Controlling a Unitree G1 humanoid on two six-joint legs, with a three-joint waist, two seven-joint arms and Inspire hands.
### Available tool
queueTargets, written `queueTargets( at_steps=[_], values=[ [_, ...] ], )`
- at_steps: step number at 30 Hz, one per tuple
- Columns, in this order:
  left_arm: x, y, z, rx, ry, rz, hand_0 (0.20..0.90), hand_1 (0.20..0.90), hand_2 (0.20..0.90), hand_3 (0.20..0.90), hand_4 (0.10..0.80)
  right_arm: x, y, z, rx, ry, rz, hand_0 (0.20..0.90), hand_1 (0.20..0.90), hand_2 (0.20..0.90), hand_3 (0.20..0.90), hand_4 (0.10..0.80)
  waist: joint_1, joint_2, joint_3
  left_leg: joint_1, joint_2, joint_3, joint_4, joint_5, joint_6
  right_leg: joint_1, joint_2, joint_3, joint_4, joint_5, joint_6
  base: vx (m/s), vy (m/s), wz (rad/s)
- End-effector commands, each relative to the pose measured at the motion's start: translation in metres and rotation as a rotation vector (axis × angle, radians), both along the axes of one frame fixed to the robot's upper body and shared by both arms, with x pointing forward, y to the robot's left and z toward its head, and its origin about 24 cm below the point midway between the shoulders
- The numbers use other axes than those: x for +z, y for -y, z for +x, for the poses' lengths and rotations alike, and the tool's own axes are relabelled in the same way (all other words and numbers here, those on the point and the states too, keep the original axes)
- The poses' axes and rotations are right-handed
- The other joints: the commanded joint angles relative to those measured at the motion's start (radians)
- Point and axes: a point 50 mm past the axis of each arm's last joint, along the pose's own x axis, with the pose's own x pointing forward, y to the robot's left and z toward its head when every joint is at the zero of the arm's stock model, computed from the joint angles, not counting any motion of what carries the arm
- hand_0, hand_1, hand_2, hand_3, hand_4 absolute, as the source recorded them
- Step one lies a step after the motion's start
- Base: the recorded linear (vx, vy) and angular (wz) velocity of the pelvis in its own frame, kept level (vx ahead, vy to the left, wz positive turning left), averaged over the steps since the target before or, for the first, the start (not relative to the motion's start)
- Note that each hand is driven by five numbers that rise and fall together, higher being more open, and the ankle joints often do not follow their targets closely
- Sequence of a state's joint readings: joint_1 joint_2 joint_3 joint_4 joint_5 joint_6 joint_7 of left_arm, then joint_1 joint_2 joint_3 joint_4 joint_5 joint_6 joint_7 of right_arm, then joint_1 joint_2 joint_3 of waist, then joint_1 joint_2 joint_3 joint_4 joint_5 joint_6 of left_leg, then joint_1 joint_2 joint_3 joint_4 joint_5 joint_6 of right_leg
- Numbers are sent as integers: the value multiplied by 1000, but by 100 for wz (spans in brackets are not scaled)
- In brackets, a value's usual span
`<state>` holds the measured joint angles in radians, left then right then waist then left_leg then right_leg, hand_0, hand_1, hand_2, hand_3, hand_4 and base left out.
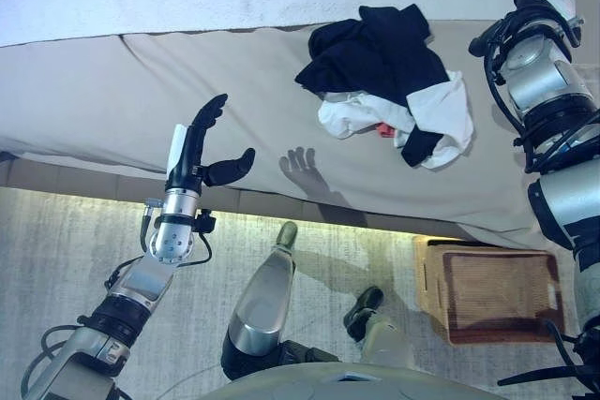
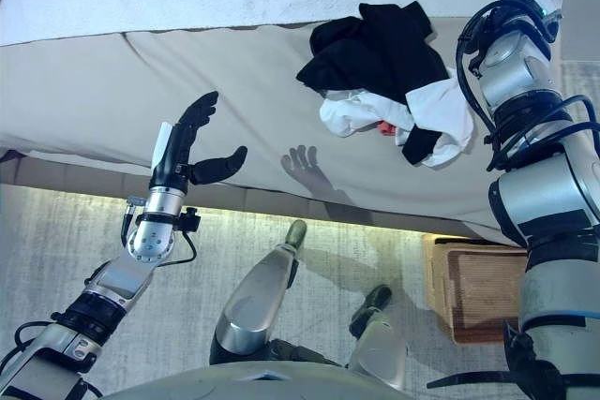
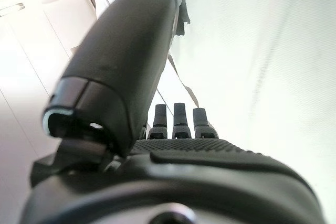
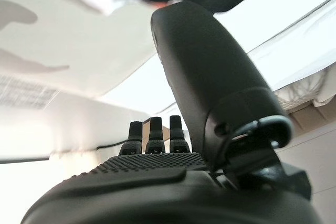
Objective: Pick up the clothes from the bed and place them into the basket
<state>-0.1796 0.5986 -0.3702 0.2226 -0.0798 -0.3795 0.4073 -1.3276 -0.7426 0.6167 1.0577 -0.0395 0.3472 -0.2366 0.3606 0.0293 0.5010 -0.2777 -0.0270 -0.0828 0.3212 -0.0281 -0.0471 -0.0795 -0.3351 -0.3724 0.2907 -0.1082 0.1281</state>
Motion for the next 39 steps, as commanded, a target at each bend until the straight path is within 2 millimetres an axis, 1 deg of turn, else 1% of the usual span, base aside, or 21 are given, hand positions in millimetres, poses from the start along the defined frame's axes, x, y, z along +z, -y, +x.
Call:
queueTargets(
  at_steps=[1,3,6,10,11,16,18,20,26,28,29,30,31,33,39],
  values=[
    [38,11,-1,-73,230,-78,900,900,900,900,800,69,-13,-7,-4,193,-136,900,900,900,900,800,5,21,8,-134,18,11,127,-62,28,-137,-20,28,243,-69,-79,-74,88,12],
    [43,13,-3,-81,257,-111,900,900,900,900,800,67,-12,-7,-22,172,-142,900,900,900,900,800,6,33,19,-189,3,13,174,-81,46,-203,-32,39,310,-88,-87,-44,71,22],
    [49,16,-7,-100,290,-137,900,900,900,900,800,61,-9,-5,-38,148,-113,900,900,900,900,800,10,48,19,-267,-10,13,231,-105,61,-285,-33,48,384,-107,-99,-25,39,15],
    [52,20,-9,-106,320,-156,900,900,900,900,800,57,-6,-5,-60,128,-97,900,900,900,900,800,16,64,19,-332,-19,6,264,-118,73,-360,-30,54,443,-118,-105,-23,15,12],
    [54,21,-10,-108,332,-165,900,900,900,900,800,57,-5,-5,-71,116,-89,900,900,900,900,800,19,72,19,-364,-26,2,280,-124,78,-394,-24,58,462,-124,-107,-38,13,10],
    [55,19,-14,-95,349,-188,900,900,900,900,800,52,9,-8,-128,109,-36,900,900,900,900,800,32,94,19,-440,-37,-7,297,-120,86,-478,-16,56,514,-133,-117,-18,-5,3],
    [55,17,-17,-88,359,-197,900,900,900,900,800,55,14,-11,-137,140,-6,900,900,900,900,800,39,98,19,-465,-43,-19,303,-120,90,-504,-12,53,530,-136,-121,0,-53,7],
    [54,15,-20,-85,358,-194,900,900,900,900,800,60,14,-12,-124,187,42,900,900,900,900,800,45,99,19,-476,-44,-26,302,-118,91,-517,-9,47,540,-139,-123,6,-42,8],
    [52,10,-26,-81,353,-178,900,900,900,900,800,83,1,-13,10,345,138,900,900,900,900,800,48,90,19,-477,-41,-35,299,-116,92,-530,-1,38,559,-151,-129,3,-22,1],
    [52,8,-26,-84,351,-173,900,900,900,900,800,86,1,-14,20,352,150,900,900,900,900,800,47,85,19,-466,-37,-32,299,-119,90,-519,-3,36,558,-152,-130,-2,-36,-1],
    [53,7,-26,-86,351,-171,900,900,900,900,800,86,2,-14,15,346,147,865,865,865,859,759,47,82,19,-458,-35,-31,299,-122,90,-514,-4,35,559,-152,-131,2,-42,-1],
    [53,6,-26,-89,349,-166,900,900,900,900,800,85,4,-15,7,332,136,564,564,564,507,407,46,79,19,-446,-33,-30,301,-127,90,-504,-7,33,561,-152,-132,10,-42,-1],
    [53,6,-25,-91,347,-162,900,900,900,900,800,85,5,-15,-4,323,120,300,300,300,200,100,46,77,19,-435,-30,-30,300,-130,91,-497,-9,33,562,-153,-132,20,-41,-2],
    [53,6,-24,-100,342,-152,900,900,900,900,800,85,7,-16,-8,321,136,300,300,300,200,100,45,74,19,-408,-25,-30,292,-130,92,-477,-14,32,560,-152,-131,19,-16,0],
    [49,7,-22,-107,321,-125,900,900,900,900,800,72,16,-15,-28,285,172,300,300,300,200,100,35,53,19,-294,-5,-26,226,-116,83,-374,-24,28,489,-126,-120,43,-30,0]
  ],
)
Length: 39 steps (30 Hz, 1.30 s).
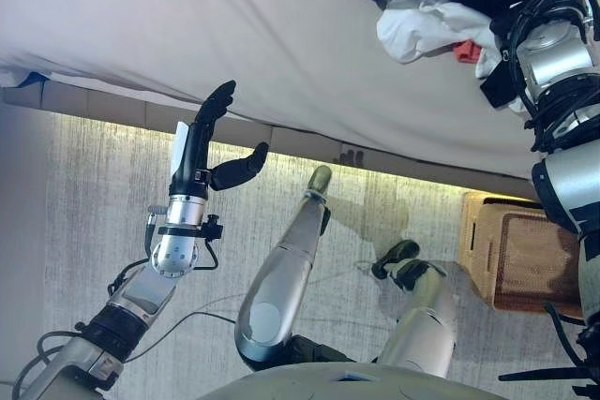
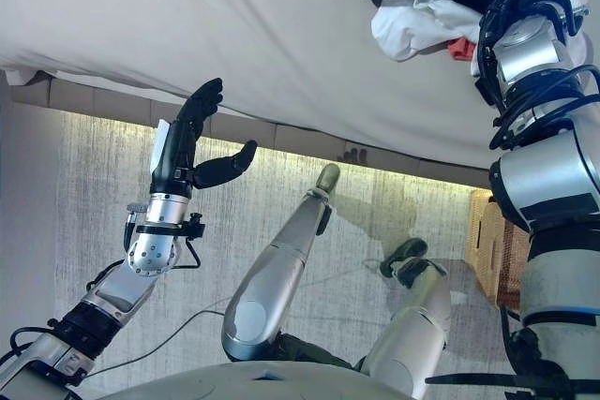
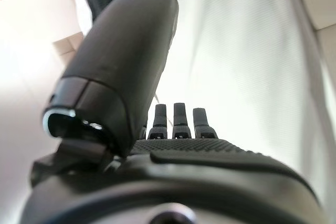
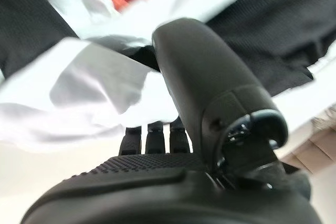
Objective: Pick up the clothes from the bed and place them into the basket
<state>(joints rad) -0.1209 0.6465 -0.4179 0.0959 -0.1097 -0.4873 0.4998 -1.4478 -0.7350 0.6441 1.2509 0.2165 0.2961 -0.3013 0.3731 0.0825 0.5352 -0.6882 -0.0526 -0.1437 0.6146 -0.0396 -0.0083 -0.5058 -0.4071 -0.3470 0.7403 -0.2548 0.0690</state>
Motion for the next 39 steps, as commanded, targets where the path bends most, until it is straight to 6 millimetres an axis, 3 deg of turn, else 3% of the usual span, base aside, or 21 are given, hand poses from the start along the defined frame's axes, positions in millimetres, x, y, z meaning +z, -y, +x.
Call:
queueTargets(
  at_steps=[1,9,13,24,26,33,39],
  values=[
    [35,-5,-2,-40,194,-41,900,900,900,900,800,55,1,-11,13,162,-76,300,300,300,200,100,21,-3,-15,137,24,37,-80,-102,42,72,49,1,23,22,-59,59,-19,-2],
    [39,-5,5,-33,185,-15,900,900,900,900,800,44,10,-13,17,113,-55,300,300,300,200,100,3,-36,-15,257,48,63,-141,-92,28,202,44,-10,-85,63,-45,45,-17,-8],
    [39,-6,8,-31,173,16,900,900,900,900,800,31,24,-16,20,83,-35,300,300,300,200,100,-18,-67,-16,348,67,88,-176,-93,20,300,43,-2,-170,104,-27,58,-11,-8],
    [29,-10,10,-16,121,50,900,900,900,900,800,18,45,-26,27,66,0,300,300,300,200,100,-56,-119,-117,471,106,130,-270,-93,1,455,68,6,-381,187,2,61,-6,-14],
    [26,-10,10,-13,101,56,900,900,900,900,800,19,51,-30,18,77,-9,300,300,300,200,100,-68,-130,-157,502,111,147,-318,-65,2,493,72,-1,-445,222,3,49,26,-10],
    [19,-14,10,-10,60,77,900,900,900,900,800,38,60,-41,8,110,-51,300,300,300,200,100,-83,-150,-234,547,110,159,-335,-75,-1,561,70,1,-510,259,19,28,15,-5],
    [1,-19,7,2,-31,93,900,900,900,900,800,62,50,-42,112,142,-23,300,300,300,200,100,-96,-168,-306,608,114,168,-375,-74,0,596,67,10,-537,301,36,50,29,-2]
  ],
)
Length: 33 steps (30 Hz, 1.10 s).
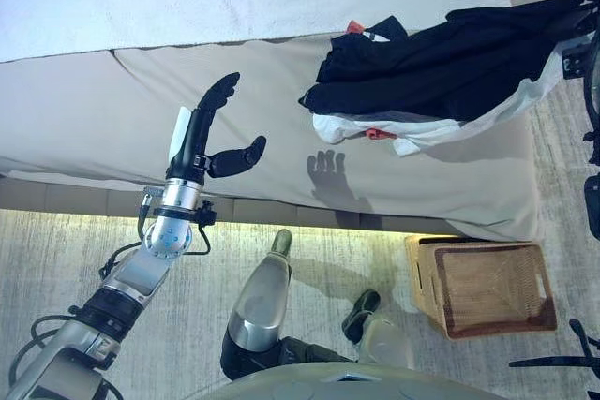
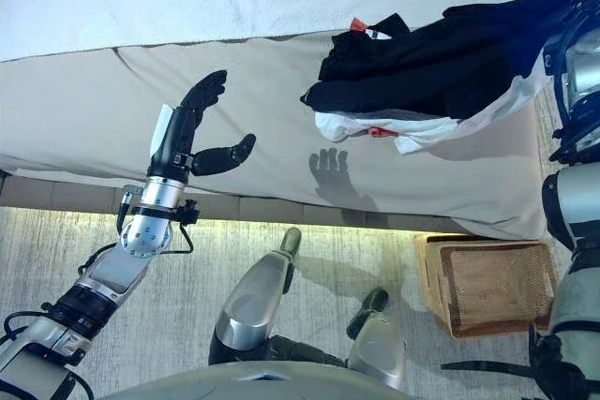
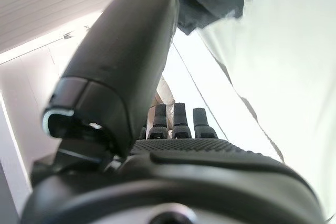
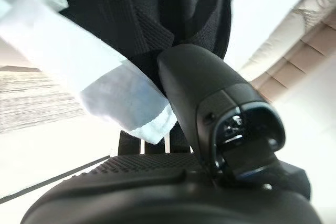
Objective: Pick up the clothes from the bed and place them into the basket
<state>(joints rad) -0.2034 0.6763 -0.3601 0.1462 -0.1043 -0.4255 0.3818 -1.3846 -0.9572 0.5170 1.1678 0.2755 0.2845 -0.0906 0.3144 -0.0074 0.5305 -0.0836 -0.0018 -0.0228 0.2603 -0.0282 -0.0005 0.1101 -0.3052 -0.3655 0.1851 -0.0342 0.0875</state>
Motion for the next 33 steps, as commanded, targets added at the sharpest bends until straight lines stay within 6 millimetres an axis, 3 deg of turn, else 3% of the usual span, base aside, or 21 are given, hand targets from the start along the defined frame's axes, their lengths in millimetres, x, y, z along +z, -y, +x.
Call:
queueTargets(
  at_steps=[1,6,10,18,29,33],
  values=[
    [-17,-7,-14,12,-29,-18,900,900,900,900,800,48,-15,-6,96,125,-161,300,300,300,200,100,-40,-81,-312,15,64,49,-34,-82,-9,-16,-35,31,14,90,21,56,33,-9],
    [-26,-9,-16,13,-74,-18,900,900,900,900,800,60,-30,-1,299,127,-38,300,300,300,200,100,-41,-96,-362,63,74,52,-98,-62,-23,5,-30,28,-14,116,32,49,24,-6],
    [-31,-10,-16,2,-98,-13,900,900,900,900,800,59,-40,4,397,61,-59,300,300,300,200,100,-38,-106,-380,73,77,50,-109,-61,-29,9,-34,16,-11,120,36,7,5,3],
    [-29,-5,-12,-27,-95,-6,900,900,900,900,800,24,-50,20,414,-72,-45,300,300,300,200,100,-5,-111,-373,74,83,18,-143,-38,-39,22,-31,-17,-27,115,39,-4,-13,6],
    [-28,-1,-9,-50,-97,-9,900,900,900,900,800,3,-75,34,498,-74,2,300,300,300,200,100,23,-98,-360,62,70,-20,-173,-11,-49,34,-35,-56,-47,105,43,3,3,10],
    [-28,-1,-10,-57,-94,-9,900,900,900,900,800,-21,-72,37,479,-131,46,300,300,300,200,100,24,-91,-353,60,70,-24,-181,-4,-49,29,-35,-56,-47,101,42,-1,4,5]
  ],
)
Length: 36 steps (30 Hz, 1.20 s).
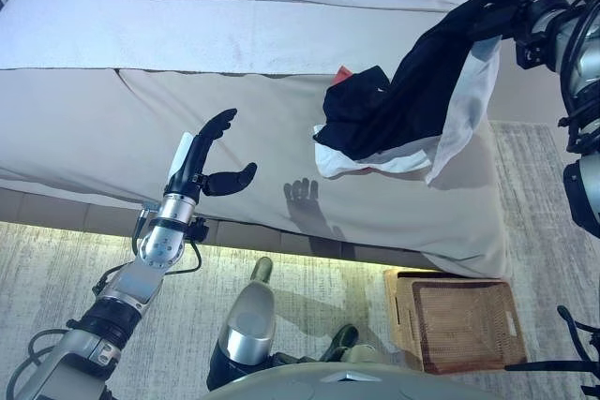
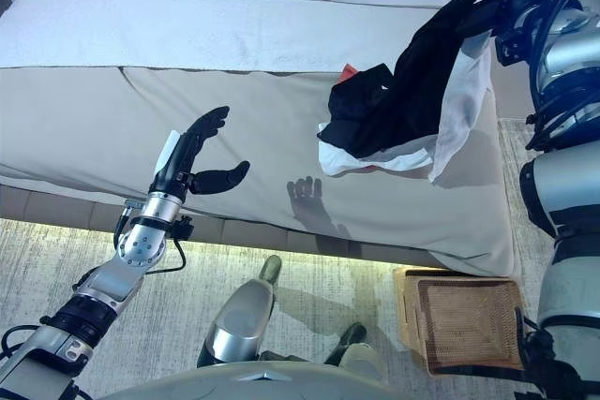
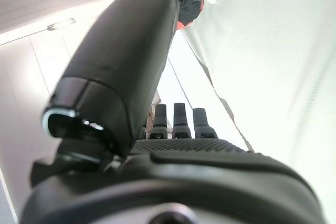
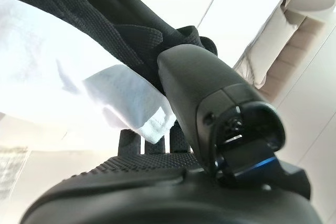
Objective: Pick up the clothes from the bed and place them into the basket
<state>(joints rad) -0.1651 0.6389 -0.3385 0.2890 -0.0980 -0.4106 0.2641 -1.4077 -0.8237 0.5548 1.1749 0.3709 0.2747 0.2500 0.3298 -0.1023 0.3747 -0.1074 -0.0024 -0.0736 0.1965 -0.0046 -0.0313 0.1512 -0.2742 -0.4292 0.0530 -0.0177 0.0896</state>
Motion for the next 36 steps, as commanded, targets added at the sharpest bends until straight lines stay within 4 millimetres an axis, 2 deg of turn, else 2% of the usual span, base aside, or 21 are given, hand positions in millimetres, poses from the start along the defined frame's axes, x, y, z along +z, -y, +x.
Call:
queueTargets(
  at_steps=[1,9,18,22,31,32,36],
  values=[
    [10,14,-7,-75,99,-62,900,900,900,900,800,-2,-8,3,34,54,-86,300,300,300,200,100,9,5,-196,83,71,27,-118,-27,-18,-13,-65,8,85,84,40,-38,-5,1],
    [20,23,2,-74,144,-75,900,900,900,900,800,-67,16,-5,-76,-93,-30,300,300,300,200,100,-7,28,-154,58,75,35,-127,-17,-17,-44,-61,18,79,72,36,-77,-6,0],
    [26,32,9,-53,190,-98,900,900,900,900,800,-142,28,-21,-164,-266,-19,300,300,300,200,100,-32,73,-116,42,77,48,-135,-4,-15,-77,-58,36,81,48,29,-62,8,-4],
    [28,35,8,-51,208,-117,900,900,900,900,800,-160,36,-31,-223,-306,-34,300,300,300,200,100,-39,101,-96,34,73,49,-135,-1,-14,-90,-60,39,85,36,24,-54,18,-3],
    [30,38,4,-57,223,-138,900,900,900,900,800,-172,52,-44,-317,-378,-107,302,302,302,203,103,-45,127,-70,26,69,53,-137,5,-17,-105,-58,49,85,18,17,-13,9,-4],
    [30,39,4,-58,224,-138,900,900,900,900,800,-172,53,-45,-330,-377,-115,900,900,900,900,800,-46,128,-69,28,69,54,-138,5,-17,-105,-57,50,85,18,17,0,8,-3],
    [30,38,4,-54,224,-142,900,900,900,900,800,-166,61,-48,-374,-372,-178,900,900,900,900,800,-54,130,-69,35,71,62,-139,5,-17,-105,-56,57,85,18,17,11,14,-5]
  ],
)
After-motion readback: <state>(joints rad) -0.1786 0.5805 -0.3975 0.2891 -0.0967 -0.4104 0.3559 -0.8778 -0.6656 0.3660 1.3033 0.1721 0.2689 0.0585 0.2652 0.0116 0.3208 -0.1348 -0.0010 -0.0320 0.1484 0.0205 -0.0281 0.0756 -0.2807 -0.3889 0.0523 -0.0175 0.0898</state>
